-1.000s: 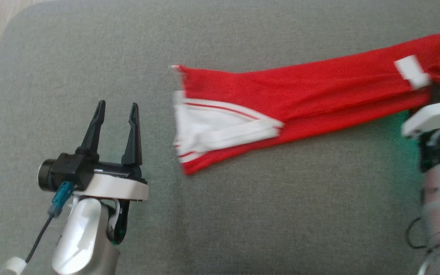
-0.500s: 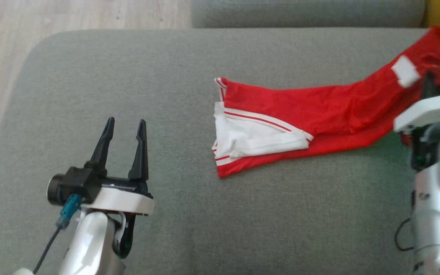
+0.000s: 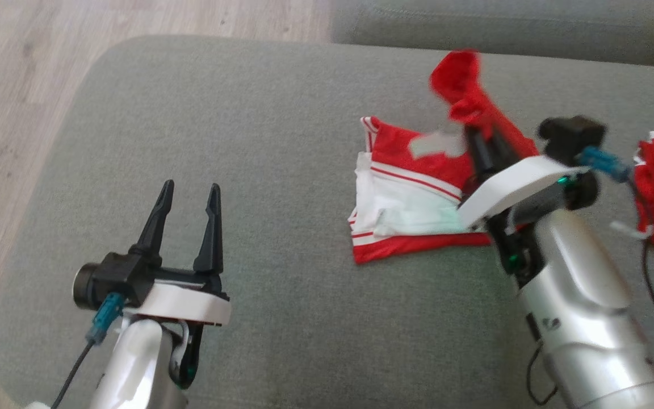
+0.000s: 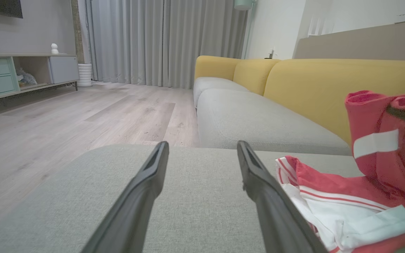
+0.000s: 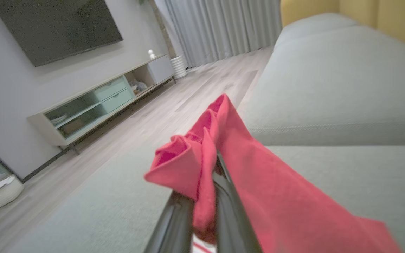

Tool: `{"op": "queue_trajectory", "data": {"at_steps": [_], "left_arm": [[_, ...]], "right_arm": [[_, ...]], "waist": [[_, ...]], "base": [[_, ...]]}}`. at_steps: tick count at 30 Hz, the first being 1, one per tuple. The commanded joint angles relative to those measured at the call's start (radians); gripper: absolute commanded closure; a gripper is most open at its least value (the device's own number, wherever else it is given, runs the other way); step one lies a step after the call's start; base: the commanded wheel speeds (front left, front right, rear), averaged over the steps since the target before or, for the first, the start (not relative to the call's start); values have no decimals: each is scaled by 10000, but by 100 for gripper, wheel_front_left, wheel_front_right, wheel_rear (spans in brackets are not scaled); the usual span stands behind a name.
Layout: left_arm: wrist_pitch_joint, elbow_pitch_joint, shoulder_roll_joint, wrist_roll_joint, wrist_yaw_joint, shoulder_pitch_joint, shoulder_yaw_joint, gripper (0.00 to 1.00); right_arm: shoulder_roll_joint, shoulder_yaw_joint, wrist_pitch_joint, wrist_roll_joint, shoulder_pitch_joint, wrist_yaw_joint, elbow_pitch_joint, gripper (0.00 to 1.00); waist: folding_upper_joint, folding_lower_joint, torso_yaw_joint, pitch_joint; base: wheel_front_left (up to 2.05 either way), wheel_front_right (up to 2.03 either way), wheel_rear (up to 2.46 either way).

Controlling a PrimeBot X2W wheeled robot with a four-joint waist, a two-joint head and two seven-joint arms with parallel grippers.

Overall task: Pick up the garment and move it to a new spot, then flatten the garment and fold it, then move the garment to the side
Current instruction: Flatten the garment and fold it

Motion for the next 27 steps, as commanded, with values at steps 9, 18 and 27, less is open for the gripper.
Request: {"op": "queue_trajectory", "data": {"at_steps": [9,18,27], "left_arm": [[-51,-397,6,-230,-47,-693,13,0],[-51,-220,-10,-440,-1,-808,-262,0],[-51,-70,28,-175,61,-543,-48,0]], "right_arm": [[124,2004,-913,490,-730,-9,1565,100],[125,3434,-1384,974,-965,-9,2943,0],[125,2561,-2153,1077,-1325,-9,3481,0]], "waist": [[0,0,717,720],[0,0,1013,781],[0,0,391,-16]], "base": [[0,0,0],[0,0,0],[0,0,0]]}}
